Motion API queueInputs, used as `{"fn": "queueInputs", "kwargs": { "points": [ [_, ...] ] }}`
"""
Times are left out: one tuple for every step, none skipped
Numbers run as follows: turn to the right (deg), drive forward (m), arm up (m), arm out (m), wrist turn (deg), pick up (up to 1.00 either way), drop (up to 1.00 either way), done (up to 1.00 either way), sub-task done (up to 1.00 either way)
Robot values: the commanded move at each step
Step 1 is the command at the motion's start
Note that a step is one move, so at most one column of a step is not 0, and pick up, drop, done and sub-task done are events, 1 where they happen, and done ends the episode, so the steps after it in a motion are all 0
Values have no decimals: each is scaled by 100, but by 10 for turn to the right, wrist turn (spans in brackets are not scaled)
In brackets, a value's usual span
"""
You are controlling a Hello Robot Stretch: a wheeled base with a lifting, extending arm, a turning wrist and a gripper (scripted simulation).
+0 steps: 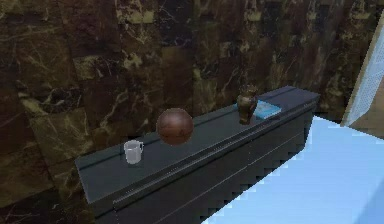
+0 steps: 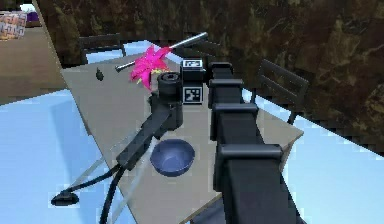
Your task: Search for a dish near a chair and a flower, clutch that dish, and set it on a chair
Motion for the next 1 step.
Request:
{"fn": "queueInputs", "kwargs": {
  "points": [
    [0,0,0,0,450,0,0,0,0]
  ]
}}
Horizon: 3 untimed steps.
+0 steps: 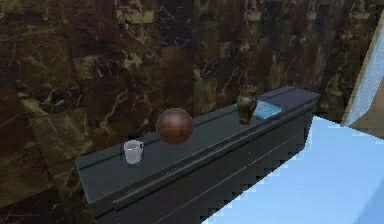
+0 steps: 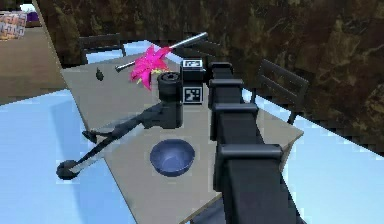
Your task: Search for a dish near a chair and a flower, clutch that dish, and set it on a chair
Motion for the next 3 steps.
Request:
{"fn": "queueInputs", "kwargs": {
  "points": [
    [0,0,0,0,450,0,0,0,0],
    [0,0,0,0,360,0,0,0,0],
    [0,0,-28,0,0,0,0,0,0]
  ]
}}
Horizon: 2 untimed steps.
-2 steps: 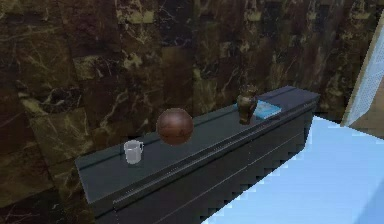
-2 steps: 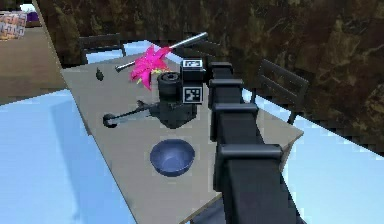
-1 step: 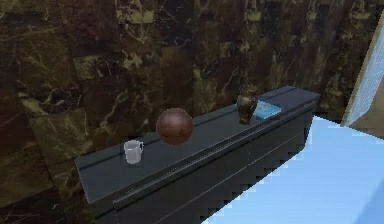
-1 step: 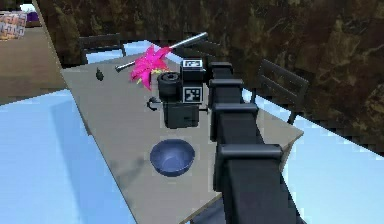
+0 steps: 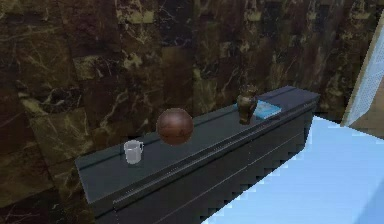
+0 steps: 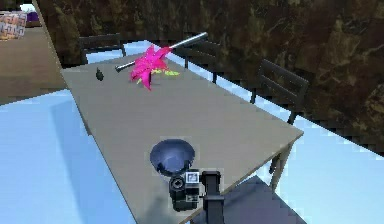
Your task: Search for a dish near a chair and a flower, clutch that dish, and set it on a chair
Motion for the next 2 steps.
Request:
{"fn": "queueInputs", "kwargs": {
  "points": [
    [0,0,0,0,0,100,0,0,0],
    [0,0,10,0,0,0,0,0,0]
  ]
}}
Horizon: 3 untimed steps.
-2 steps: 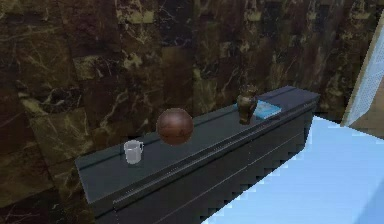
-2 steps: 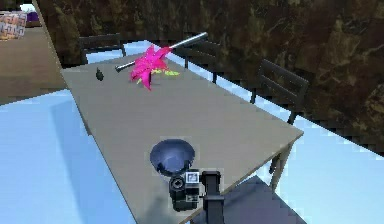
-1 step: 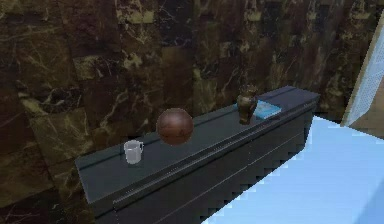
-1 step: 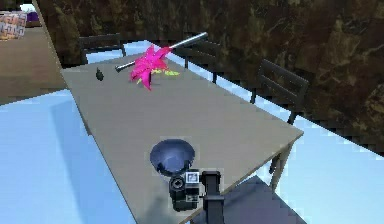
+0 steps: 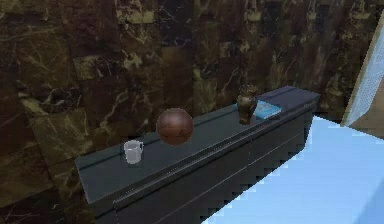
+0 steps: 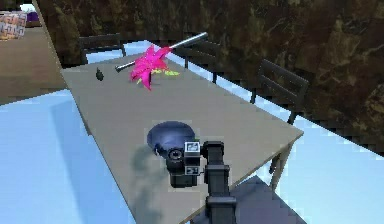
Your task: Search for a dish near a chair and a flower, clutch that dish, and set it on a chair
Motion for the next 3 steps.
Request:
{"fn": "queueInputs", "kwargs": {
  "points": [
    [0,0,18,0,0,0,0,0,0],
    [0,0,0,0,-450,0,0,0,0],
    [0,0,0,0,-450,0,0,0,0]
  ]
}}
